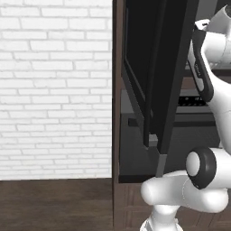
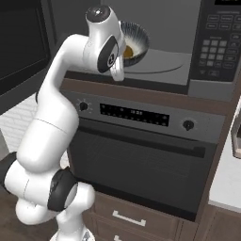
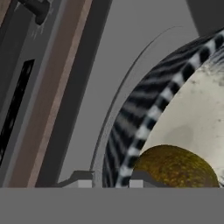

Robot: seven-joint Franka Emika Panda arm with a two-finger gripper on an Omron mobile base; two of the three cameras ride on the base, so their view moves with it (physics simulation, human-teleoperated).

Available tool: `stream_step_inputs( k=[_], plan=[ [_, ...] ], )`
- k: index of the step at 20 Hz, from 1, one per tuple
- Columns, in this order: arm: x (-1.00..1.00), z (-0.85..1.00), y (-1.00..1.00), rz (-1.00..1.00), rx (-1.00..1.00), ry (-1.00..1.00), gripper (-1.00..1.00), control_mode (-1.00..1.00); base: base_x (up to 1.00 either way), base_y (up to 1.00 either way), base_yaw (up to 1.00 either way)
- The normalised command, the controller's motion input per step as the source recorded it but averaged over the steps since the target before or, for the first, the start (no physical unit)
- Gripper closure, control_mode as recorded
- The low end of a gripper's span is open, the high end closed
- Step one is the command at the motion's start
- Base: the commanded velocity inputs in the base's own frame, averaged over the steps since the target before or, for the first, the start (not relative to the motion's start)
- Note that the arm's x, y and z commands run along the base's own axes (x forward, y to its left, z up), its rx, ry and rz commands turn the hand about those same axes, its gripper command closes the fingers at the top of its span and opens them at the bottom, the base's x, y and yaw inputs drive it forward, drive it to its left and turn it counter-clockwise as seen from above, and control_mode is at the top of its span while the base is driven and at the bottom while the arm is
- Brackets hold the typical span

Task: Pick the avocado from the sink and place it in the bowl. Then pick the bowl and place it in the microwave. Then close the microwave door and press the start button.

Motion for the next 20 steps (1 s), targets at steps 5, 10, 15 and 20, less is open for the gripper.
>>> stream_step_inputs(
  k=[5, 10, 15, 20],
  plan=[
    [-0.34, 0.09, -0.01, 0.00, 0.00, -0.28, -1.00, -1.00, 0.00, 0.00, 0.00],
    [-0.63, 0.26, -0.01, 0.00, 0.00, -0.25, -1.00, -1.00, 0.00, 0.00, 0.00],
    [-0.53, 0.05, 0.00, 0.00, -0.04, -0.04, -1.00, -1.00, 0.00, 0.00, 0.00],
    [-0.27, -0.07, -0.06, -0.01, -0.29, 0.03, -1.00, -1.00, 0.00, 0.00, 0.00]
  ],
)
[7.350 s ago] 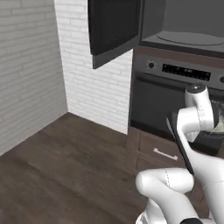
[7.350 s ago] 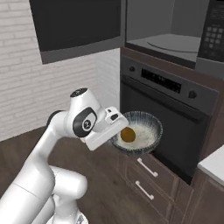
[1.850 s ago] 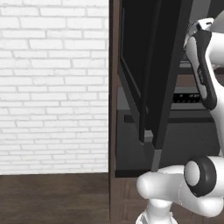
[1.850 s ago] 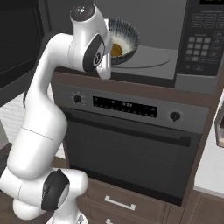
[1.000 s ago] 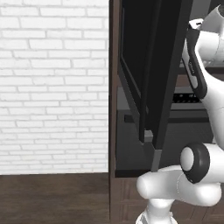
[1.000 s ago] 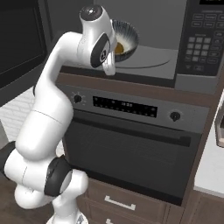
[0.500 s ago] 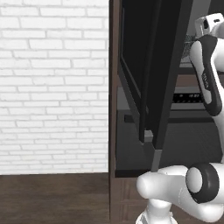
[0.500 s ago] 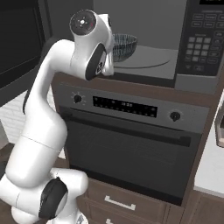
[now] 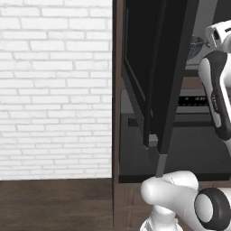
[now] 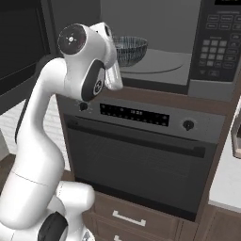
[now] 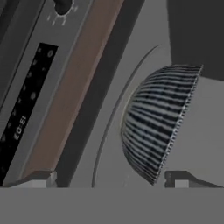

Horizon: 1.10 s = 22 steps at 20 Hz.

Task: Pick the avocado from the sink and place it in the bowl. Then pick the bowl and place it in the microwave. Then close the microwave door and press the start button.

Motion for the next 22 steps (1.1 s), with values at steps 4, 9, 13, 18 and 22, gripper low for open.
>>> stream_step_inputs(
  k=[4, 9, 13, 18, 22],
  plan=[
    [-0.18, -0.06, -0.01, -0.16, -0.42, 0.00, -1.00, -1.00, 0.00, 0.00, 0.00],
    [-0.19, -0.23, -0.14, -0.19, -0.41, 0.00, -1.00, -1.00, 0.00, 0.00, 0.00],
    [-0.24, -0.14, -0.46, -0.18, -0.33, 0.00, -1.00, -1.00, 0.00, 0.00, 0.00],
    [-0.25, 0.00, -0.10, -0.24, -0.39, 0.00, -1.00, -1.00, 0.00, 0.00, 0.00],
    [-0.20, -0.22, 0.02, -0.27, -0.45, -0.01, -1.00, -1.00, 0.00, 0.00, 0.00]
  ],
)
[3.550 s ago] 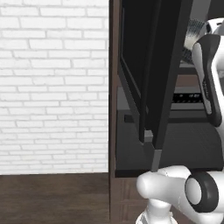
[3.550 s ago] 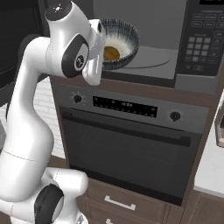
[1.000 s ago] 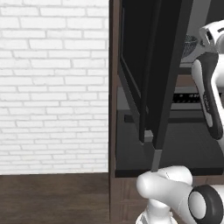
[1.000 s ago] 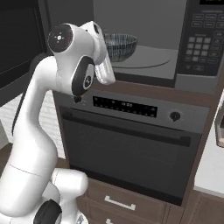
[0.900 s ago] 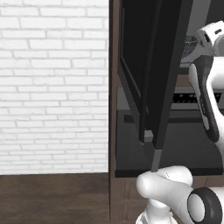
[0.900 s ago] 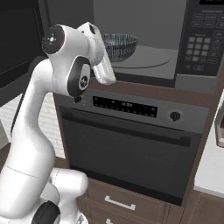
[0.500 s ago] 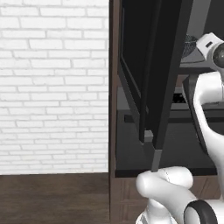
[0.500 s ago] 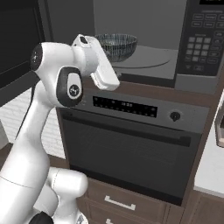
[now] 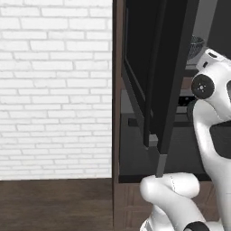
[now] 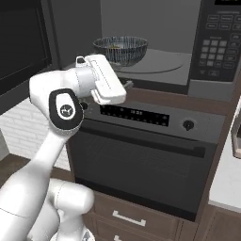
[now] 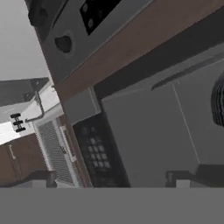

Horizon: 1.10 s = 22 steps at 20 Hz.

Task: Pick the avocado from the sink and place it in the bowl. Then pick the bowl and place it in the microwave. Then close the microwave door and press the start button.

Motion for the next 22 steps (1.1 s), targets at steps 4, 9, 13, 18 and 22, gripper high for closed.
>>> stream_step_inputs(
  k=[4, 9, 13, 18, 22],
  plan=[
    [-0.17, -0.33, 0.00, -0.27, -0.42, -0.06, -1.00, -1.00, 0.00, 0.00, 0.00],
    [-0.09, -0.04, 0.29, -0.20, -0.36, -0.15, -1.00, -1.00, 0.00, 0.00, 0.00],
    [-0.12, -0.05, 0.18, -0.20, -0.21, -0.03, -1.00, -1.00, 0.00, 0.00, 0.00],
    [-0.39, -0.07, 0.34, -0.22, -0.12, -0.06, -1.00, -1.00, 0.00, 0.00, 0.00],
    [-0.47, 0.00, 0.76, -0.14, 0.00, -0.06, -1.00, -1.00, 0.00, 0.00, 0.00]
  ],
)
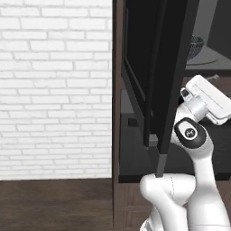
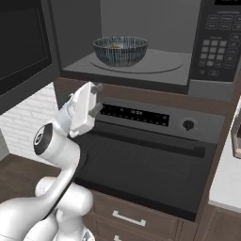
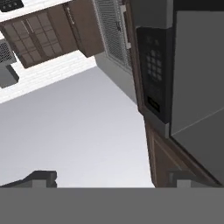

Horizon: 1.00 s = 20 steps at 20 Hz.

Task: Pick the avocado from the sink and place it in the bowl. Then pick the bowl and place it in the microwave. Then close the microwave door and press the start button.

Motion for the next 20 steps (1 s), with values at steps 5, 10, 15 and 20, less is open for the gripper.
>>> stream_step_inputs(
  k=[5, 10, 15, 20],
  plan=[
    [-0.37, -0.02, 0.76, -0.08, 0.00, 0.00, -1.00, -1.00, 0.00, 0.00, 0.00],
    [-0.12, -0.34, 0.57, -0.01, 0.00, -0.03, -1.00, -1.00, 0.00, 0.00, 0.00],
    [-0.03, -0.92, 0.27, 0.00, -0.04, -0.20, -1.00, -1.00, 0.00, 0.00, 0.00],
    [-0.04, -0.49, 0.73, 0.01, -0.01, -0.14, -1.00, -1.00, 0.00, 0.00, 0.00]
  ],
)
